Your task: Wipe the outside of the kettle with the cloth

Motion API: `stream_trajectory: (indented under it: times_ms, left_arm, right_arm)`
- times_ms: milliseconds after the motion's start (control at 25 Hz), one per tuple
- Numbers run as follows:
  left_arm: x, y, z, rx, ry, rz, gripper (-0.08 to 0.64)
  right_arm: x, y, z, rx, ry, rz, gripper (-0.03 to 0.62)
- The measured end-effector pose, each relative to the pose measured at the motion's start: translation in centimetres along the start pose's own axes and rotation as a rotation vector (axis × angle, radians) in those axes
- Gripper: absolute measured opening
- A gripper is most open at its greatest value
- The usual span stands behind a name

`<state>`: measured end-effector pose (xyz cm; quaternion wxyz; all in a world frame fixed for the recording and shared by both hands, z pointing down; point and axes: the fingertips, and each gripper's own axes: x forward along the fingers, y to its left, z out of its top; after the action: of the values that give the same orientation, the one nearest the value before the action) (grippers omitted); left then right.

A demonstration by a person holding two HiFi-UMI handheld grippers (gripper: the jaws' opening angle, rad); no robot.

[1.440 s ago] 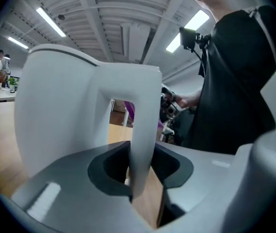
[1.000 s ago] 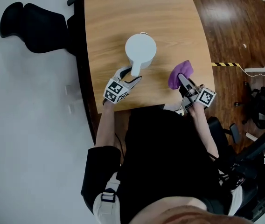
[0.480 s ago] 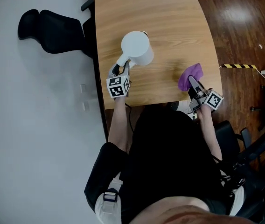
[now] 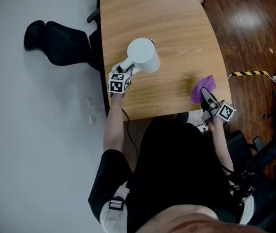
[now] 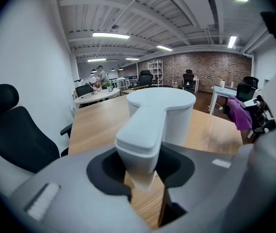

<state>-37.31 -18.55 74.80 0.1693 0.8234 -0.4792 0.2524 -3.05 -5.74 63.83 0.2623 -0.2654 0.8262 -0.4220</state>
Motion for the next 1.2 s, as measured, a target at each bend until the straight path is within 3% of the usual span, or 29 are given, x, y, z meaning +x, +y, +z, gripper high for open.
stream_trajectory:
  times_ms: [240,600,760,880,1000,1200]
  left_arm:
    - [3.6,4.7,3.3,0.040,-0.015,-0.065,0.137]
    - [10.8,15.4,7.6,0.082,-0.033,-0.152,0.137]
    - [14.0,20.0,8.9,0.083,-0.033,-0.141,0.140]
    - [14.4,22.0,10.8,0.034,-0.018,-0.103,0.154]
    - [13.7,22.7,12.4,-0.005,-0.049,-0.069,0.192]
    - [12.4,21.8,13.0,-0.008,-0.076,-0.081,0.153]
  right_arm:
    - [3.4,2.3,-2.1,-0.057,0.002,-0.064,0.057]
    - [7.5,4.1,-7.7,-0.146,-0.008,-0.206,0.057]
    - [8.2,3.2,-9.7,-0.161,-0.017,-0.268,0.057]
    - [8.4,3.6,-9.6,-0.163,-0.017,-0.288,0.057]
    - [8.9,4.2,-9.4,-0.161,-0.017,-0.291,0.057]
    - [10.1,4.7,-9.6,-0.150,0.001,-0.283,0.057]
